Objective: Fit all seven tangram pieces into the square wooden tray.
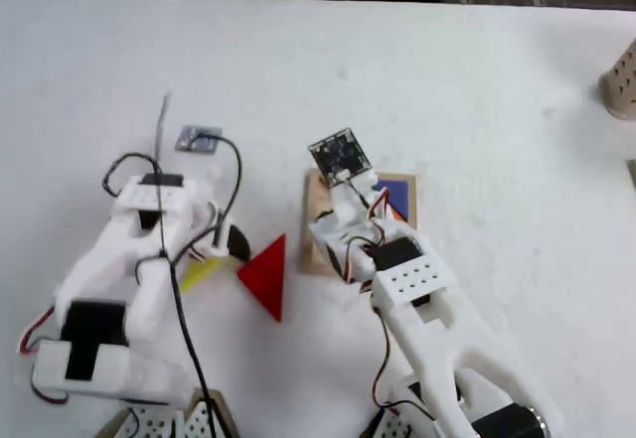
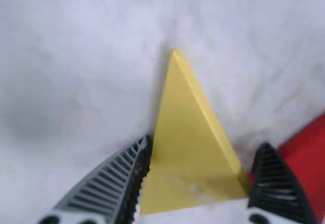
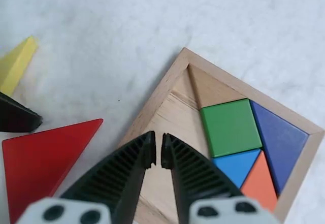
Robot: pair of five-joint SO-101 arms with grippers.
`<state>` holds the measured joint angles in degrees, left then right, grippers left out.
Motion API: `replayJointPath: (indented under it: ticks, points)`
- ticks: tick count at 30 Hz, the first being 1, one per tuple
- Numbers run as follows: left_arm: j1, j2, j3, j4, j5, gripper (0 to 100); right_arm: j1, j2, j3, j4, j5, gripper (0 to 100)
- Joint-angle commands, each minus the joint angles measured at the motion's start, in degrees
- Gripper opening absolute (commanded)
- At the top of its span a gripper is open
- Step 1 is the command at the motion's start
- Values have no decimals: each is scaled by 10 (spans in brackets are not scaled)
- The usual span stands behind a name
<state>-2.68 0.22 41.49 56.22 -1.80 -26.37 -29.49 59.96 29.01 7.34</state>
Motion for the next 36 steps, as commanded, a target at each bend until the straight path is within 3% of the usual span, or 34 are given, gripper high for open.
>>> replayJointPath:
  ticks: [1, 10, 19, 31, 36]
  points:
    - [-10, 0, -10, -5, -8, 313, 0, -1, -5, 3, 8, 31]
    - [-9, 0, -9, -3, -8, 295, 0, -1, -5, 3, 8, 31]
    - [-1, 0, -10, -18, -9, 29, -1, -1, -5, 3, 8, 31]
    - [9, -6, -4, -24, -9, 23, -2, -1, -4, 3, 8, 31]
    - [-74, -82, -21, -25, -4, 27, -1, -1, -4, 3, 8, 31]
